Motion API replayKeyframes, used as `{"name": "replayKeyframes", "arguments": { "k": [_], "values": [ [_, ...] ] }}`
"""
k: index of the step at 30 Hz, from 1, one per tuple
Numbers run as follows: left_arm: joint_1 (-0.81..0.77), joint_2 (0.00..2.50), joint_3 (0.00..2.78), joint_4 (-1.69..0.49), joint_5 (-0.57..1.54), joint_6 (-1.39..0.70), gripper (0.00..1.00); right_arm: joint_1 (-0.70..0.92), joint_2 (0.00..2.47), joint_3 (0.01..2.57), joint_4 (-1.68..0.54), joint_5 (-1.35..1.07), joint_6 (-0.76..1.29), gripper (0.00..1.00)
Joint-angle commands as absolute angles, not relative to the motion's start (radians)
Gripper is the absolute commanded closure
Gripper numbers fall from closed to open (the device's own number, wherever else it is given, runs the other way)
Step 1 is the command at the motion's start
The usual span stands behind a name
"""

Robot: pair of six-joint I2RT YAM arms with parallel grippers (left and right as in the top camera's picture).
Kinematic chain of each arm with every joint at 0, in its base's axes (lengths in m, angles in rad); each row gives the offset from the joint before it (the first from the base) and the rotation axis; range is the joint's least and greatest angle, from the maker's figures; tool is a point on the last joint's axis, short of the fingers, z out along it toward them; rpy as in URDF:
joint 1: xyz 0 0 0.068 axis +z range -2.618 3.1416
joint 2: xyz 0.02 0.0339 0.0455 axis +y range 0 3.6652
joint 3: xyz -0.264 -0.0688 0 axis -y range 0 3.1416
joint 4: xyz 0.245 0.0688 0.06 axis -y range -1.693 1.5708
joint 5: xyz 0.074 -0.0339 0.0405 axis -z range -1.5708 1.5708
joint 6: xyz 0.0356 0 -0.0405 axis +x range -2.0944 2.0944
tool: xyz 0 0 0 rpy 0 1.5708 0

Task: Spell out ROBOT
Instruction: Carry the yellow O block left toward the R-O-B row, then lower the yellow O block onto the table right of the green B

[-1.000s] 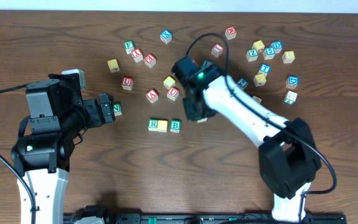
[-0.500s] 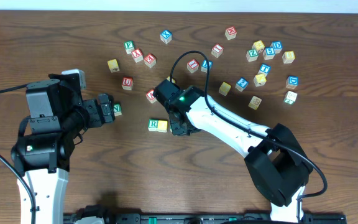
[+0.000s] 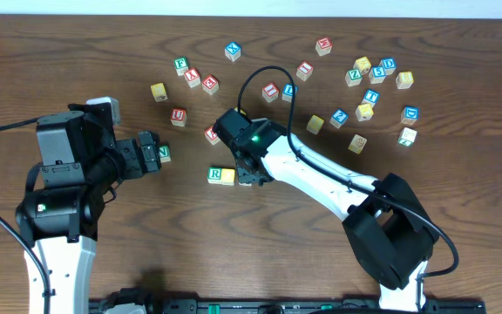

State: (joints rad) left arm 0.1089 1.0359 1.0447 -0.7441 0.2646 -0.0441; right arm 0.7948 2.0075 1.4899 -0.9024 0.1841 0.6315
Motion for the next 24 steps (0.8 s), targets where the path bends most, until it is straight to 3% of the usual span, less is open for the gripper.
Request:
{"name": "replayKeyframes", "arguments": {
  "k": [1,24],
  "values": [
    [0.113,1.038,1.066,-0.744,0.276,-0.030,0.02,0.800,2.010,1.483,-0.900,0.234,0.615,0.99],
    [0.113,1.038,1.066,-0.744,0.276,-0.030,0.02,0.801,2.010,1.483,-0.878,0.173,0.586,0.99]
  ]
}}
